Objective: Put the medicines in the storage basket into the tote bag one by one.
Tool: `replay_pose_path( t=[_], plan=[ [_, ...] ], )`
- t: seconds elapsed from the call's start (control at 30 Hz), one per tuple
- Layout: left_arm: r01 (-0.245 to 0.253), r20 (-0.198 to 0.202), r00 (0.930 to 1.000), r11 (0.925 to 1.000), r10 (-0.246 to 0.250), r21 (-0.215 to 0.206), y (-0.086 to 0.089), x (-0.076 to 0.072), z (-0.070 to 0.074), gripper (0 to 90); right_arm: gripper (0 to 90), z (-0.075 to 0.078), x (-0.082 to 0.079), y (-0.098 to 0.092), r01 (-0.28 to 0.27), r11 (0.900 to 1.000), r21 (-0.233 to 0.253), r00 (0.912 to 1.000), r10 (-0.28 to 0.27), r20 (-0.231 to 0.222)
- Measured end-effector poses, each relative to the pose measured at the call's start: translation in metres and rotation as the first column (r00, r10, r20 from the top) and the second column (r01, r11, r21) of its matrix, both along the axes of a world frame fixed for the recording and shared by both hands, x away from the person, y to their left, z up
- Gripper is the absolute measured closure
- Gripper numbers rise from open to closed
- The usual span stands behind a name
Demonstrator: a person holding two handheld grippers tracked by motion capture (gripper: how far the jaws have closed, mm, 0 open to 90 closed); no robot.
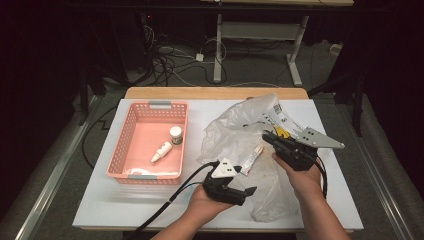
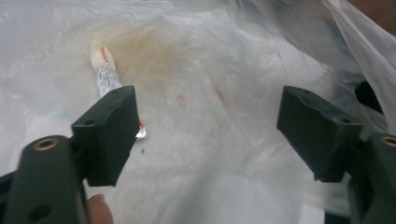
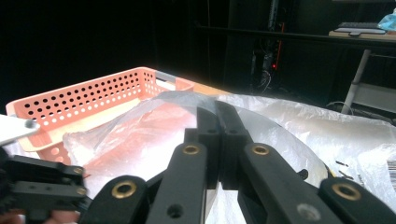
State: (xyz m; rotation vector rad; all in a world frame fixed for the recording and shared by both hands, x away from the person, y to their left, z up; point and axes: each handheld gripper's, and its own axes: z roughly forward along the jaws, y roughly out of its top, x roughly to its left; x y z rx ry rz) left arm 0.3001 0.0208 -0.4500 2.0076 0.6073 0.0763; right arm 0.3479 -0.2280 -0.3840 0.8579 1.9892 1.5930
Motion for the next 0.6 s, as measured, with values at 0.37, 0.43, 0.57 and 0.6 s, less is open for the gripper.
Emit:
replay_pose_path(
  t=[0.37,0.43,0.57,0.6],
  plan=[
    [-0.077,0.015,0.997,0.9961,0.077,0.043,0.057,-0.03,0.008,0.0,90.0,-0.003,0.0,0.003,-0.001,1.0,-0.013,1.0,0.001,-0.009],
    [-0.101,0.014,0.9948,0.994,0.101,0.04,0.068,-0.032,0.008,0.0,90.0,-0.003,0.0,0.003,-0.002,1.0,-0.016,1.0,0.002,-0.008],
    [-0.156,0.03,0.9874,0.9872,0.155,0.032,0.088,-0.033,0.007,0.0,90.0,-0.002,-0.001,0.002,-0.001,1.0,-0.016,1.0,0.001,-0.007],
    [-0.169,0.029,0.9853,0.9851,0.168,0.032,0.092,-0.032,0.007,0.0,90.0,-0.002,-0.001,0.002,-0.001,1.0,-0.017,1.0,0.0,-0.004]
  ],
)
